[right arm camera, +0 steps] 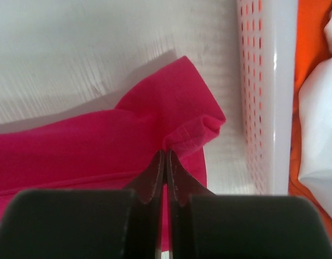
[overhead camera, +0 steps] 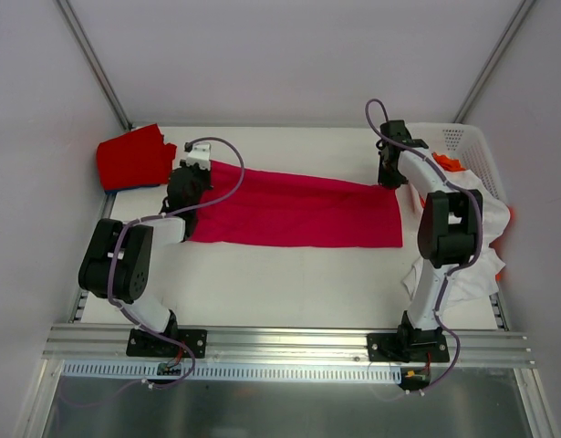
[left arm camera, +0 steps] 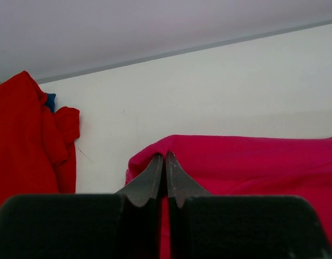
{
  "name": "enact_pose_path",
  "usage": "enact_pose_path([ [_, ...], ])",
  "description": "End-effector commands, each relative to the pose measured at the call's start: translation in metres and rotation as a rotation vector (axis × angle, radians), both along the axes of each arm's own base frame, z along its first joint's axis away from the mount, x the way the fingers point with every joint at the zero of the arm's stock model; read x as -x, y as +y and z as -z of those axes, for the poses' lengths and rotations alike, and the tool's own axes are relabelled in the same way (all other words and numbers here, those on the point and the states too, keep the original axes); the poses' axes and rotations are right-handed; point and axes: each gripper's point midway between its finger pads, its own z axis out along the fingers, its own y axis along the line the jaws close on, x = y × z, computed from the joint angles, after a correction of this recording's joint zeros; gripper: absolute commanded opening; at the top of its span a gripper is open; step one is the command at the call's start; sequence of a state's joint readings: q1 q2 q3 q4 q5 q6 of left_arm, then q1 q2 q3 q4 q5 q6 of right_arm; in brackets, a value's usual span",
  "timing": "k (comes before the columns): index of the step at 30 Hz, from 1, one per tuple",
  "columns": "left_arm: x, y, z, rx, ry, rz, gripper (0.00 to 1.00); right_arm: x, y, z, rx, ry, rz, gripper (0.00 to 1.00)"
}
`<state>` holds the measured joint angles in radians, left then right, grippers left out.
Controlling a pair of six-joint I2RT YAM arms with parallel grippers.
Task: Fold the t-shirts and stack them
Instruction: Fold the tshirt
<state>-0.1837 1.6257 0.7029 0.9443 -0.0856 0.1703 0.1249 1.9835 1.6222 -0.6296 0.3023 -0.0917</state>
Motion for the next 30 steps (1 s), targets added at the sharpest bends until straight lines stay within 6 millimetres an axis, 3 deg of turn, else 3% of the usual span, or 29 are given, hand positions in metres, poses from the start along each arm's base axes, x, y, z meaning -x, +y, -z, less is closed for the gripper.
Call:
enact_pose_path([
  [1,0.009,-0.002,-0.023,0.039,-0.071,0.012,0.00,0.010,-0.004,-0.021,0.007,-0.062,0.032,0.00],
  [10,0.031,-0.004,0.000,0.038,0.031,0.038,0.00,0.039,-0.001,0.004,-0.007,0.004,0.040,0.01],
  [13,0.028,-0.006,-0.001,0.012,0.068,0.053,0.00,0.045,-0.001,0.009,-0.010,0.022,0.035,0.01],
  [20,0.034,0.000,0.026,-0.067,0.284,0.040,0.00,0.060,-0.002,0.019,-0.010,0.061,0.047,0.01],
  [22,0.039,0.004,0.035,-0.088,0.343,0.026,0.00,0.066,-0.004,0.023,-0.006,0.076,0.053,0.07],
  [24,0.045,0.007,0.045,-0.109,0.405,0.016,0.00,0.071,-0.006,0.023,-0.001,0.079,0.074,0.31],
  [25,0.048,0.008,0.048,-0.113,0.431,0.015,0.05,0.072,-0.007,0.022,0.001,0.077,0.078,0.61],
  [26,0.050,0.007,0.051,-0.119,0.456,0.020,0.11,0.076,-0.007,0.024,0.000,0.083,0.079,0.99],
  [27,0.050,0.006,0.048,-0.119,0.467,0.019,0.23,0.079,-0.008,0.025,0.003,0.092,0.081,0.99],
  [29,0.061,0.007,0.054,-0.116,0.533,0.017,0.97,0.087,-0.007,0.024,0.009,0.094,0.074,0.99],
  [30,0.065,0.006,0.052,-0.117,0.544,0.016,0.99,0.091,-0.009,0.023,0.022,0.094,0.076,1.00],
])
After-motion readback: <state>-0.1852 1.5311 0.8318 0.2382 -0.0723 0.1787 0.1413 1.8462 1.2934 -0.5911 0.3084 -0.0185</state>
